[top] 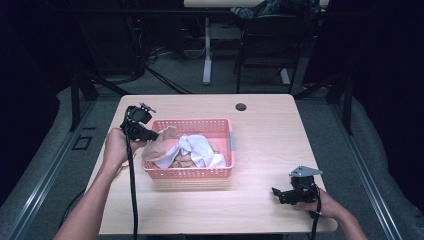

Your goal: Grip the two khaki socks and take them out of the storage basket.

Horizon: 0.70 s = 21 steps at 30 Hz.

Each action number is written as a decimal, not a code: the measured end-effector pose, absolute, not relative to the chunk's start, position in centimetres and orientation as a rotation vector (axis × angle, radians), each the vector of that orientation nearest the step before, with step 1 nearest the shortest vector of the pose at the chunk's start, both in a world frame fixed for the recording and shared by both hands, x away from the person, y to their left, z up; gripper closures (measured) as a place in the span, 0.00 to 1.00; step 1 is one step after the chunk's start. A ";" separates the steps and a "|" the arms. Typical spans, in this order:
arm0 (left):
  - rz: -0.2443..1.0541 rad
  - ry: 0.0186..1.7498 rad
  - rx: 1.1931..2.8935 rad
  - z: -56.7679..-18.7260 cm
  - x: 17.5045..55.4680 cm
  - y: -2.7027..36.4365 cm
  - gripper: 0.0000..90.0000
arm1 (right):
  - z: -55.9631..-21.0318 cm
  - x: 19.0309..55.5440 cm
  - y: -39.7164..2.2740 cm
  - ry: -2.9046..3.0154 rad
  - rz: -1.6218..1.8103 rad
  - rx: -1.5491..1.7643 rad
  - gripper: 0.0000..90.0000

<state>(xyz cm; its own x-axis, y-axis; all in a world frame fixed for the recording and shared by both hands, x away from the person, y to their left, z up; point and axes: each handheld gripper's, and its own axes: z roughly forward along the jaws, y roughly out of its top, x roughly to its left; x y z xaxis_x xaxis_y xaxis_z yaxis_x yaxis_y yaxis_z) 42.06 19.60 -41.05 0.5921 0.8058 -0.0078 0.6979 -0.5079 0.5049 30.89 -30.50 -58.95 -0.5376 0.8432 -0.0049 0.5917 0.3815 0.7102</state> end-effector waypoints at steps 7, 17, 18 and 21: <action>0.340 1.200 2.340 -39.2 41.6 20.5 0.97 | -58.9 30.9 -30.5 2.280 0.945 1.247 0.00; 0.408 1.236 2.298 -37.0 40.7 23.0 0.97 | -59.0 30.9 -30.4 2.274 0.960 1.253 0.00; 0.414 1.242 2.291 -36.9 40.5 23.3 0.97 | -58.9 30.9 -30.5 2.281 0.950 1.248 0.00; 0.430 1.271 2.252 -36.7 40.0 24.5 0.97 | -58.9 30.9 -30.5 2.281 0.946 1.246 0.00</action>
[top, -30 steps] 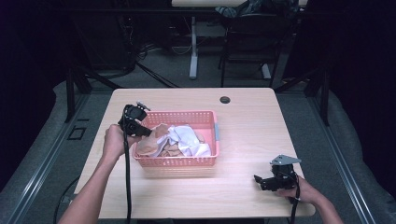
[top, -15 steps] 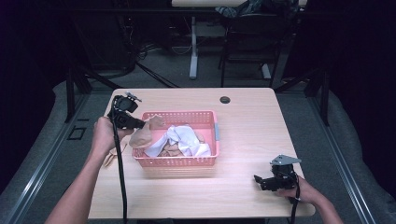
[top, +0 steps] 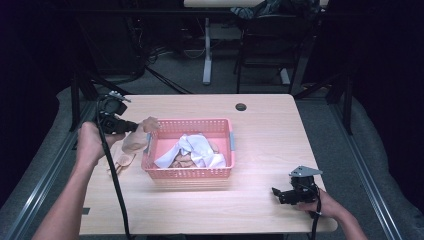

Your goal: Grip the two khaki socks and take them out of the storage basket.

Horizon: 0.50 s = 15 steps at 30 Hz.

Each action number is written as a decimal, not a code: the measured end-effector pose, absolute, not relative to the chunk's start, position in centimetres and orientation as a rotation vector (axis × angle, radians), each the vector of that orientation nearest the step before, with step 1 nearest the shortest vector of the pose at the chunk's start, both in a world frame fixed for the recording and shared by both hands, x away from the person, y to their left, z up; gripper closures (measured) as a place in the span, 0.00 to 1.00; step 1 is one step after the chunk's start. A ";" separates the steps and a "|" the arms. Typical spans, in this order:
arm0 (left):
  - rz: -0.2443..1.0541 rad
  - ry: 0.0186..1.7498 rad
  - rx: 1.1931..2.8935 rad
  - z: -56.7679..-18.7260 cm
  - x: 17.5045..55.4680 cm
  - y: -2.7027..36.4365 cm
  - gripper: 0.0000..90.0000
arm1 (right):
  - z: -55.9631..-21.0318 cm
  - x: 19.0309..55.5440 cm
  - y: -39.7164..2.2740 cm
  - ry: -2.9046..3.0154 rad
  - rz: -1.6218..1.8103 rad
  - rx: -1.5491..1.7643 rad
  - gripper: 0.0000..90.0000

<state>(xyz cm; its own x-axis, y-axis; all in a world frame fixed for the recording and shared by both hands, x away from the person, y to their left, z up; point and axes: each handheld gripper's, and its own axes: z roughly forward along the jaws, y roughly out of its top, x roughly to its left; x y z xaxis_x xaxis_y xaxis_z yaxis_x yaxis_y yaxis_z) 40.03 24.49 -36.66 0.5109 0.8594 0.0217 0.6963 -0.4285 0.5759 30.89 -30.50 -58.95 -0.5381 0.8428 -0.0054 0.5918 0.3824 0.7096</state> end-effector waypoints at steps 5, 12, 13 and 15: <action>0.455 1.319 2.212 -36.3 39.4 26.5 0.97 | -59.0 30.9 -30.5 2.281 0.947 1.245 0.00; 0.435 1.422 2.163 -37.7 39.2 29.6 0.97 | -59.0 30.9 -30.5 2.280 0.947 1.245 0.00; 0.432 1.440 2.156 -38.3 39.2 30.1 0.97 | -59.0 30.9 -30.5 2.279 0.947 1.246 0.00; 0.411 1.484 2.145 -39.6 39.3 31.1 0.97 | -59.0 30.9 -30.5 2.279 0.948 1.247 0.00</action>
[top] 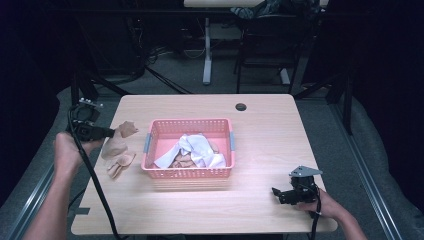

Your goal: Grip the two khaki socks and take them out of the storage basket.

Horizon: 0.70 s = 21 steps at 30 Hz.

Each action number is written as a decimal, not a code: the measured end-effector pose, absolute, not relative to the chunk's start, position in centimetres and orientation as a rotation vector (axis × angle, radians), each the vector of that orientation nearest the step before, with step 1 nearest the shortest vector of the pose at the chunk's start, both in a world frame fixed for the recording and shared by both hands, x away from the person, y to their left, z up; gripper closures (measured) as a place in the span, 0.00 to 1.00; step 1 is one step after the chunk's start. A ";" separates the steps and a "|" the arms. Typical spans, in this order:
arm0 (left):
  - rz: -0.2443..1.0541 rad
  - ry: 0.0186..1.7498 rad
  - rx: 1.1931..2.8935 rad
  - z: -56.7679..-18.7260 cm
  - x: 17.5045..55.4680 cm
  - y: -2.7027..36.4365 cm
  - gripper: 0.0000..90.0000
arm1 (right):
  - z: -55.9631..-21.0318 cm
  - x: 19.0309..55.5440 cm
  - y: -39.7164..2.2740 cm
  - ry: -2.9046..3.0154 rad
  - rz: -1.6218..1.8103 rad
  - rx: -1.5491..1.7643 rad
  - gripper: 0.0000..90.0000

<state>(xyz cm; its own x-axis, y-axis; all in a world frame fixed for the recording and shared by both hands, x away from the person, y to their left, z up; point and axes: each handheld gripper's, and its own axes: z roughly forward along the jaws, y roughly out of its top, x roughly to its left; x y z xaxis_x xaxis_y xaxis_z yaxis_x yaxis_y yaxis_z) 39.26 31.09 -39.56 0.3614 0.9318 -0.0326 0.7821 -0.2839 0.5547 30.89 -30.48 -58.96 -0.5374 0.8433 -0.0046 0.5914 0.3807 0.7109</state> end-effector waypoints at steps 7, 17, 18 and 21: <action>0.324 1.588 2.114 -44.2 39.9 33.1 0.97 | -59.0 30.9 -30.4 2.275 0.952 1.249 0.00; 0.219 1.696 2.136 -50.9 41.1 33.8 0.95 | -59.0 30.9 -30.4 2.272 0.953 1.254 0.00; 0.207 1.690 2.138 -51.1 41.1 33.8 0.94 | -59.0 30.9 -30.4 2.272 0.953 1.254 0.00; 0.220 1.688 2.139 -51.2 41.1 33.6 0.79 | -59.0 30.9 -30.4 2.270 0.954 1.255 0.00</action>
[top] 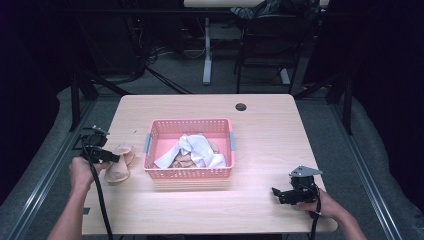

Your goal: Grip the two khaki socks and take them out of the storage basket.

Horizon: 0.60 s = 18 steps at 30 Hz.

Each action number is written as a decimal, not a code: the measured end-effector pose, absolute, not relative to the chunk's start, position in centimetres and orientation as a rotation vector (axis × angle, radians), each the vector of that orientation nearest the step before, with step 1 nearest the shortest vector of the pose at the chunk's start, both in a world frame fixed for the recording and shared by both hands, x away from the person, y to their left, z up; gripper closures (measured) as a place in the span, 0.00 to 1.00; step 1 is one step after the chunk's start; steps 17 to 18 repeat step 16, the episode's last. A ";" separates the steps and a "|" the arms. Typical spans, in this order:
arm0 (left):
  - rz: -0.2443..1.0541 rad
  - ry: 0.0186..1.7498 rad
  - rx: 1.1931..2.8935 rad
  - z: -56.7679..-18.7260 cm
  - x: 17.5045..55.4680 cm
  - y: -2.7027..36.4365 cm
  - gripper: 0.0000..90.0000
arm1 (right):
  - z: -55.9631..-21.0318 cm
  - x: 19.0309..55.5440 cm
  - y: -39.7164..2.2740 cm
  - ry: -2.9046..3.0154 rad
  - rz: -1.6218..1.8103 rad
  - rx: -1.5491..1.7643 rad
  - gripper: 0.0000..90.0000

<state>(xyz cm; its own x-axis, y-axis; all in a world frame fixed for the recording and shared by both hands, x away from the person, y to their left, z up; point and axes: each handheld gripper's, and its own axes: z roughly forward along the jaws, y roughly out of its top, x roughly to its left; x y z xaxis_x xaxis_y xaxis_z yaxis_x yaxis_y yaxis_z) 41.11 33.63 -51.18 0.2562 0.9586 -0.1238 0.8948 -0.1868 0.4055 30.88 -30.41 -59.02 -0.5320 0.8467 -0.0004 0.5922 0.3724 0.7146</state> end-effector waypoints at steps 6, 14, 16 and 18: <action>0.317 1.646 2.061 -48.7 39.0 33.9 0.29 | -59.0 30.9 -30.4 2.271 0.954 1.255 0.00; 0.415 1.612 1.984 -47.8 33.2 34.4 0.04 | -59.0 30.9 -30.4 2.273 0.955 1.252 0.00; 0.435 1.612 1.974 -48.5 32.0 34.5 0.02 | -59.0 30.9 -30.4 2.271 0.954 1.253 0.00; 0.435 1.612 1.974 -48.5 32.0 34.5 0.02 | -59.0 30.9 -30.4 2.271 0.954 1.253 0.00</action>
